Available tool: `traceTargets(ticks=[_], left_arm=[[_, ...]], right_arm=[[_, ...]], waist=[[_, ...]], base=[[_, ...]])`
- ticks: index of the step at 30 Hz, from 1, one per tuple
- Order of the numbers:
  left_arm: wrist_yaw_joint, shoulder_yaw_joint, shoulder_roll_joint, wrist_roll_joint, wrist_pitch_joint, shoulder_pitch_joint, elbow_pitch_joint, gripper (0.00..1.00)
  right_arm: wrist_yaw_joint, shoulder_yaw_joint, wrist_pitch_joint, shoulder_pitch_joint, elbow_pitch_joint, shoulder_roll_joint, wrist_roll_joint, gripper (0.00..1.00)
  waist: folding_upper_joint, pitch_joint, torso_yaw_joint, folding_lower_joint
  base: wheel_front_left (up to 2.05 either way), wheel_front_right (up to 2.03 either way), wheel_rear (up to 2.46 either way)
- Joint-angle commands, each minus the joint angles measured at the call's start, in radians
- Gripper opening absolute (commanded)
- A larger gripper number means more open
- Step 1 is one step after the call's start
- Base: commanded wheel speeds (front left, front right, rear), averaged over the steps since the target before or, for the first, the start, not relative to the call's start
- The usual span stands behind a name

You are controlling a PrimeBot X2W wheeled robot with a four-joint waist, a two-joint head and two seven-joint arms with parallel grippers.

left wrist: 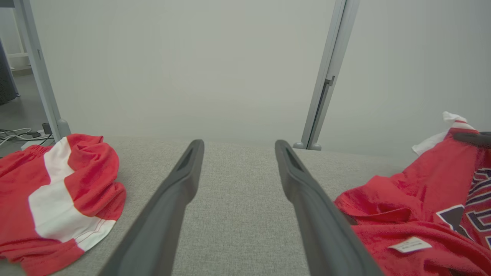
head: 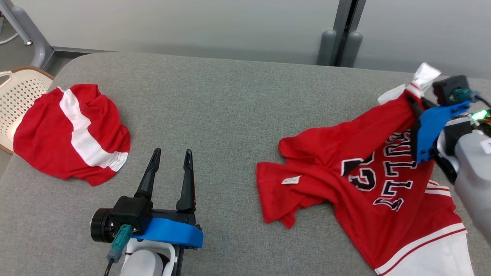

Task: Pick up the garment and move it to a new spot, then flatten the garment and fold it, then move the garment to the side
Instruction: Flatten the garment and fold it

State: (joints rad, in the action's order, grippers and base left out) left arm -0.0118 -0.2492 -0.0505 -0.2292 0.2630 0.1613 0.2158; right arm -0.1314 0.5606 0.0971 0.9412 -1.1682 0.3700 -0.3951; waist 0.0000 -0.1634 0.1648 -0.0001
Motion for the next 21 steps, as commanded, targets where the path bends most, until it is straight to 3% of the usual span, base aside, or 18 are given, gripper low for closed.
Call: traceTargets(ticks=[1,4,5,6,15,17,21], left_arm=[[0.004,-0.001,0.000,0.001,0.003,0.008,0.002,1.00],[0.005,-0.005,0.000,0.000,0.003,0.006,0.002,1.00],[0.005,-0.006,0.000,-0.001,0.003,0.004,0.003,1.00],[0.004,-0.006,0.000,-0.002,0.003,0.000,0.004,1.00],[0.006,0.010,0.000,-0.001,0.003,-0.034,0.010,1.00],[0.003,0.018,0.000,0.004,0.003,-0.041,0.004,1.00],[0.004,0.037,0.000,0.013,0.003,-0.058,-0.004,1.00]], right_arm=[[0.001,-0.008,0.013,0.022,-0.011,0.007,0.008,0.00],[0.001,-0.035,0.043,0.048,-0.067,0.012,0.033,0.00],[0.001,-0.037,0.048,0.049,-0.076,0.005,0.038,0.23],[0.001,-0.041,0.049,0.044,-0.083,-0.005,0.040,1.00],[0.001,-0.096,0.161,0.006,-0.079,-0.021,0.073,1.00],[0.001,-0.129,0.169,-0.018,-0.009,-0.017,0.073,1.00],[0.001,-0.235,0.168,-0.159,0.245,-0.018,0.081,1.00]], waist=[[0.0000,0.001,0.000,0.0001],[0.0000,0.004,0.003,0.0001],[0.0000,0.005,0.004,0.0001],[0.0000,0.008,0.004,0.0001],[0.0000,0.054,-0.027,0.0001],[0.0000,0.061,-0.040,0.0001],[0.0000,0.065,-0.075,0.0001]], base=[[0.00,0.00,0.00],[0.00,0.00,0.00],[0.00,0.00,0.00],[0.00,0.00,0.00],[0.00,0.00,0.00],[0.00,0.00,0.00],[0.00,0.00,0.00]])
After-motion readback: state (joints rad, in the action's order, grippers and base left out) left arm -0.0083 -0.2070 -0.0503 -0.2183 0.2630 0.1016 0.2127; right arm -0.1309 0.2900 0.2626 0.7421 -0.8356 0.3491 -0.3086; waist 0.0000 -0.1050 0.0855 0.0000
